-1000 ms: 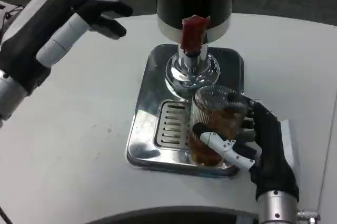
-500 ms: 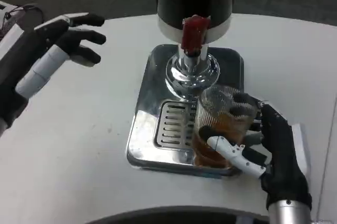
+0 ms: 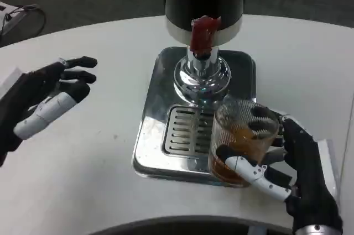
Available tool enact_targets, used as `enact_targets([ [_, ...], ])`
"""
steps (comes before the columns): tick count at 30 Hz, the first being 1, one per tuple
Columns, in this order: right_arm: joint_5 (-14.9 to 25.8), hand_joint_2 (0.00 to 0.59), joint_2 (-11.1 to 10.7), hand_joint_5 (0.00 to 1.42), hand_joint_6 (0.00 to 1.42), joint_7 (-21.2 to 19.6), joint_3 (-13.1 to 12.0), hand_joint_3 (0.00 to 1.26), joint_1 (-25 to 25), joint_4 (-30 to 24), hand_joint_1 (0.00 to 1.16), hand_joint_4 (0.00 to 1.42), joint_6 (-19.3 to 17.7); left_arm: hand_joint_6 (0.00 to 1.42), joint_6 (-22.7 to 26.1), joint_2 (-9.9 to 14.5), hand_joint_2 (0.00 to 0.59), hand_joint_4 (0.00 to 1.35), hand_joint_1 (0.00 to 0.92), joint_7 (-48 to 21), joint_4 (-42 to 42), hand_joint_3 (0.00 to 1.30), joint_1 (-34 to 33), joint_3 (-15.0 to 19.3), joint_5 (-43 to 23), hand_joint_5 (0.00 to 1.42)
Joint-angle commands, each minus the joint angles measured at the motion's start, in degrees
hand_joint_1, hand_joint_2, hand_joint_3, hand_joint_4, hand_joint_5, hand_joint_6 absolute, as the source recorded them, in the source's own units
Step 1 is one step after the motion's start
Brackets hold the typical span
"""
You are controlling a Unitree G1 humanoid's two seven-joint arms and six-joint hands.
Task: Grasp the cup under the faucet to collect the drink, then remove the cup.
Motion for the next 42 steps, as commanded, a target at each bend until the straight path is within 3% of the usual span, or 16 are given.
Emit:
enact_targets([
  [1,0.1,0.221,-0.3,0.92,0.78,1.2,-0.1,0.73,0.7,-4.4,0.81,0.84,-2.9,0.34,-1.7,0.8,0.017,0.30,0.000,1.2,-3.0,0.27,2.6,-1.2,2.5,0.36],
  [12,-0.1,0.212,-2.8,0.93,0.79,6.3,-0.5,0.73,0.3,-8.3,0.85,0.83,-2.2,0.26,-2.4,-2.0,0.022,0.21,0.000,5.1,-13.1,0.24,8.2,-5.4,9.4,0.27],
  [28,0.8,0.190,-9.2,0.95,0.82,13.2,-2.1,0.74,1.9,-13.6,0.90,0.83,-4.2,0.18,-0.9,-4.7,0.035,0.10,0.000,8.2,-24.1,0.18,19.1,-7.9,19.4,0.15],
  [34,1.7,0.180,-11.7,0.96,0.82,15.3,-3.9,0.74,3.3,-15.4,0.92,0.83,-6.7,0.16,-2.1,-3.8,0.040,0.06,0.000,7.8,-25.7,0.16,21.7,-7.5,20.9,0.12],
  [42,3.6,0.180,-12.7,0.96,0.82,17.4,-6.1,0.74,5.6,-17.8,0.92,0.84,-7.5,0.13,-3.1,-3.8,0.042,0.00,0.000,8.0,-29.1,0.08,25.3,-7.7,22.9,0.04],
])
